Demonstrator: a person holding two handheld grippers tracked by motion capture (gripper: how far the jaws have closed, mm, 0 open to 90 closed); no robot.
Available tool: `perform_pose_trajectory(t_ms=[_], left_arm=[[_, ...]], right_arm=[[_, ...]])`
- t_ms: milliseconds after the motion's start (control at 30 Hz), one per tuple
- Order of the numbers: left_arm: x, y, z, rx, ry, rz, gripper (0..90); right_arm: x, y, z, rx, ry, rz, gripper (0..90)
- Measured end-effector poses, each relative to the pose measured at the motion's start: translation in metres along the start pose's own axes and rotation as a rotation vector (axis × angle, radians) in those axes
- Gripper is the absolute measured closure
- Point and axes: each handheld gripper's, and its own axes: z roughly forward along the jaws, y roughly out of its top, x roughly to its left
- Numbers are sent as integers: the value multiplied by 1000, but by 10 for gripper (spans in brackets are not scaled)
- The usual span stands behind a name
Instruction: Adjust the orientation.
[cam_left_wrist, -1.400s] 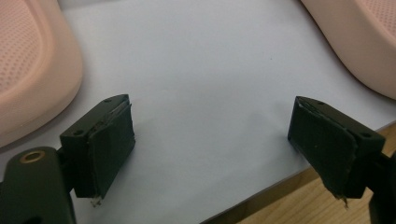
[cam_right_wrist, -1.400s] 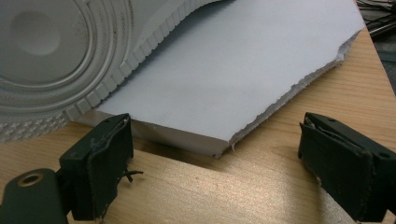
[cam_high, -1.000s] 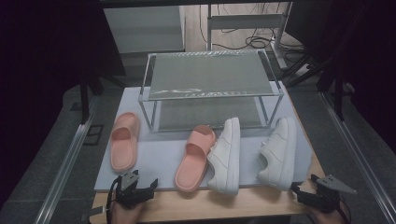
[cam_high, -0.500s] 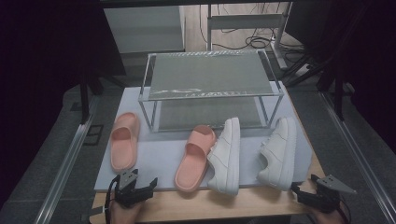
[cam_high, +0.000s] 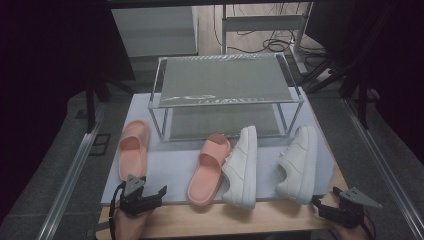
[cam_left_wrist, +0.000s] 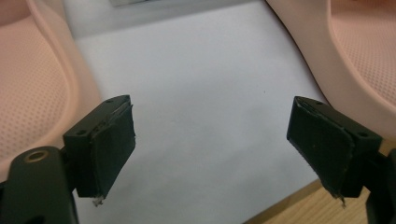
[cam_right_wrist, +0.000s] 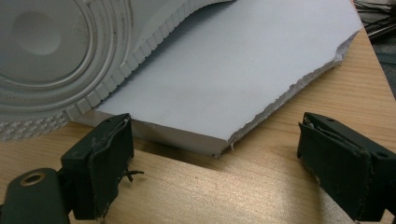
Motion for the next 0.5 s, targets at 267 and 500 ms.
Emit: perform_pose_trajectory(t_ms=[267,500], left_arm=[[7,8,4,7,19,4,244],[14,18,4,10,39,8,324]], right_arm=[[0,0,0,-1,0,1,108],[0,0,0,-2,-1,2,109]])
